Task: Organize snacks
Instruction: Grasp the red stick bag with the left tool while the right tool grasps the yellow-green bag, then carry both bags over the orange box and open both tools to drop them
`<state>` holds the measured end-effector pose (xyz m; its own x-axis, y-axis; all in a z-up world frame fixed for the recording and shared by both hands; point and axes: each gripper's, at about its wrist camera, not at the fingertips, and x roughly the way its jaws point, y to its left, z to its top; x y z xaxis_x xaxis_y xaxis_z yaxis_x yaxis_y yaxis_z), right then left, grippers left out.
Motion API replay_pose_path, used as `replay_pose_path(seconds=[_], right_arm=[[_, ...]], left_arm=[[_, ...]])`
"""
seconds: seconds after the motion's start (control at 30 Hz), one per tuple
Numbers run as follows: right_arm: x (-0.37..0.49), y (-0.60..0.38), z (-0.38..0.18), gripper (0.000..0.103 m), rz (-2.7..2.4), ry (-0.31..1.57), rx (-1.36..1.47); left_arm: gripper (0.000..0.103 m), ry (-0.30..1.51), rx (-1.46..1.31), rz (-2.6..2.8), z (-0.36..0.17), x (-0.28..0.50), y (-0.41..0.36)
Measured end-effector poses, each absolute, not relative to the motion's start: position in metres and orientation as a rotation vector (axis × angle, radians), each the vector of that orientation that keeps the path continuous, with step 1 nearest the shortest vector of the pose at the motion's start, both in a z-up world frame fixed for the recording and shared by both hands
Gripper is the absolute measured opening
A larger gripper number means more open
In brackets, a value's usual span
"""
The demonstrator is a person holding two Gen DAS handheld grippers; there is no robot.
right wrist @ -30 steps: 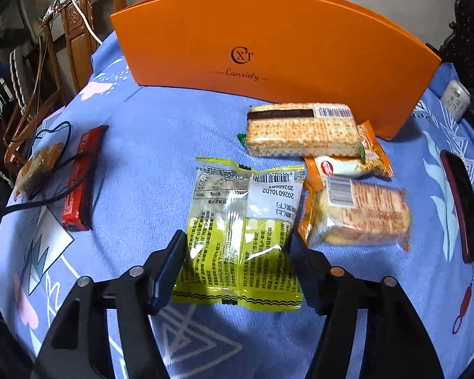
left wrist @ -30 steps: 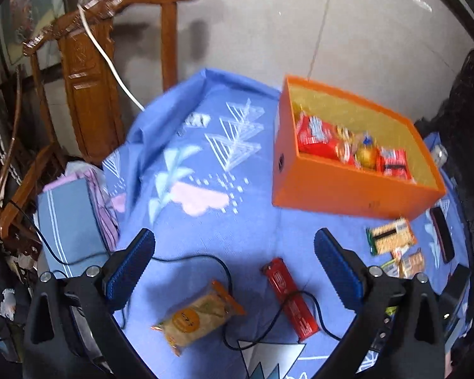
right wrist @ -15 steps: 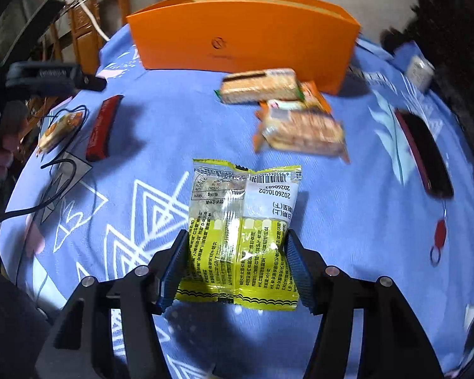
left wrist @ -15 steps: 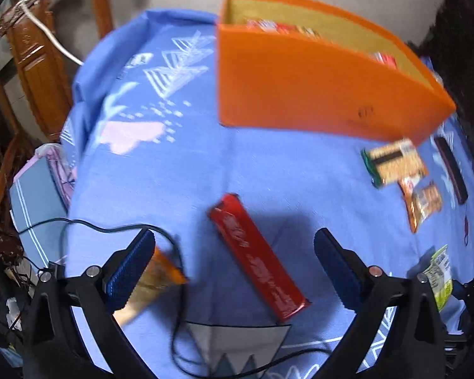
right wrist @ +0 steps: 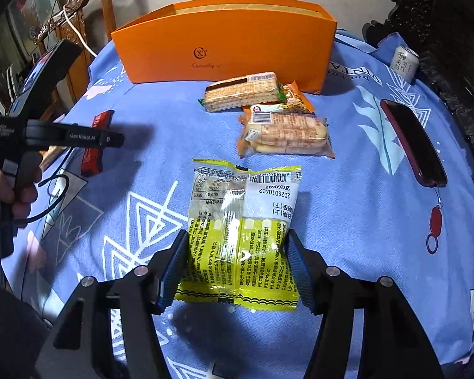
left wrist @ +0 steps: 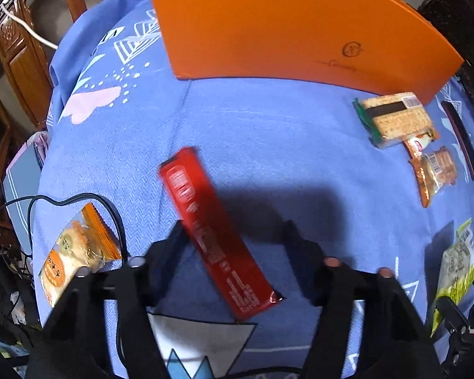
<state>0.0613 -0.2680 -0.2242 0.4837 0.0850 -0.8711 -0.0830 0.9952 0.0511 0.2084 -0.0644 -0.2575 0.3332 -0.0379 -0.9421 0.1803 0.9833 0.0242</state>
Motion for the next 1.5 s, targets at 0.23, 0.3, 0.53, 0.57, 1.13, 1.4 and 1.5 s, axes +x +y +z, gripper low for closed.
replay_pose_path(seconds=[0.23, 0.3, 0.53, 0.57, 1.13, 1.4, 1.5], right_arm=[[0.065, -0.272, -0.22, 0.062, 0.089, 1.05, 0.015], [0.067, -0.273, -0.218, 0.062, 0.087, 1.045, 0.02], [0.07, -0.273, -0.214, 0.062, 0.082, 1.029, 0.02], [0.07, -0.273, -0.213, 0.062, 0.084, 1.024, 0.021], [0.09, -0.268, -0.159, 0.062, 0.125, 0.88, 0.048], [0.131, -0.272, -0.112, 0.062, 0.14, 0.762, 0.042], [0.155, -0.277, -0.094, 0.062, 0.137, 0.719, 0.036]], left_arm=[[0.028, 1.205, 0.125, -0.18, -0.253, 0.196, -0.067], [0.024, 1.209, 0.103, -0.184, -0.252, 0.196, -0.064], [0.024, 1.152, 0.019, -0.236, -0.235, 0.197, -0.045], [0.024, 1.145, 0.01, -0.236, -0.232, 0.196, -0.041], [0.024, 0.931, 0.019, -0.301, -0.14, 0.193, -0.038], [0.024, 0.826, 0.016, -0.337, -0.085, 0.225, -0.058], [0.024, 0.807, 0.042, -0.331, -0.069, 0.248, -0.069]])
